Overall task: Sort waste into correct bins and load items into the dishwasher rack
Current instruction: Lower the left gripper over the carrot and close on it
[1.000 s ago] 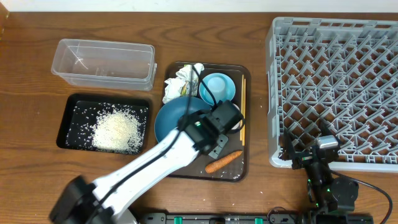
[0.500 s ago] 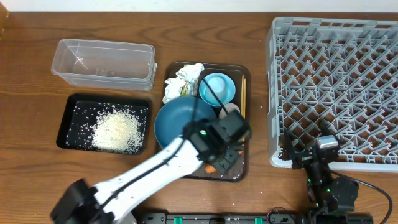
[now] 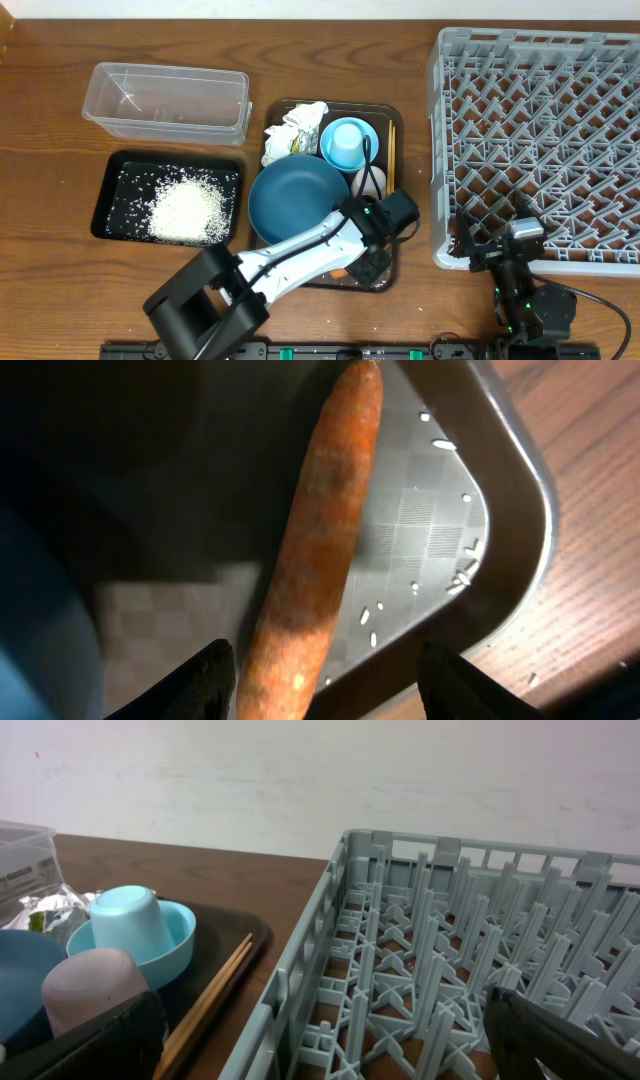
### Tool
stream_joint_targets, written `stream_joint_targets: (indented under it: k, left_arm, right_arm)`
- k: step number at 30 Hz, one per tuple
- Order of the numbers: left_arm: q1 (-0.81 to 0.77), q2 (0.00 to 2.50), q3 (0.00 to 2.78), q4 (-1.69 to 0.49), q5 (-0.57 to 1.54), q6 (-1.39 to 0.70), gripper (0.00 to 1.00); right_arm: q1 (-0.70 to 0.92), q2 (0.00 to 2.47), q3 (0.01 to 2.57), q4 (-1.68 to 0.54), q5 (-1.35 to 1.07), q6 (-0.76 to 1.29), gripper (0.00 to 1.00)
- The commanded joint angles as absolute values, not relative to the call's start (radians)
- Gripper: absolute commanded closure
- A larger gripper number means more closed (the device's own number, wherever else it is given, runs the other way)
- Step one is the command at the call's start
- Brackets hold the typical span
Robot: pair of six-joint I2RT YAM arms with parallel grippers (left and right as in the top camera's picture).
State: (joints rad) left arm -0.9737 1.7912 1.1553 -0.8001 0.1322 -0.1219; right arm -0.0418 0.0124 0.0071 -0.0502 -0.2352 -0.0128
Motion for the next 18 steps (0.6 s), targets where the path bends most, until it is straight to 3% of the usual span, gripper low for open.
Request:
stream_joint_targets:
  k: [1,18]
  left_arm:
    - [-0.975,1.81,1.15,-0.778,0.139,-0.093,0.4]
    - [-0.975,1.812,1.081,-0.709,0.089,-0.064,0.4]
  right_arm:
    - [-0.06,0.006,0.006,-0.055,-0.236,-0.028,0.01]
    - [-0.059,0.006,0.006,-0.055,-0.236,-0.028,0.01]
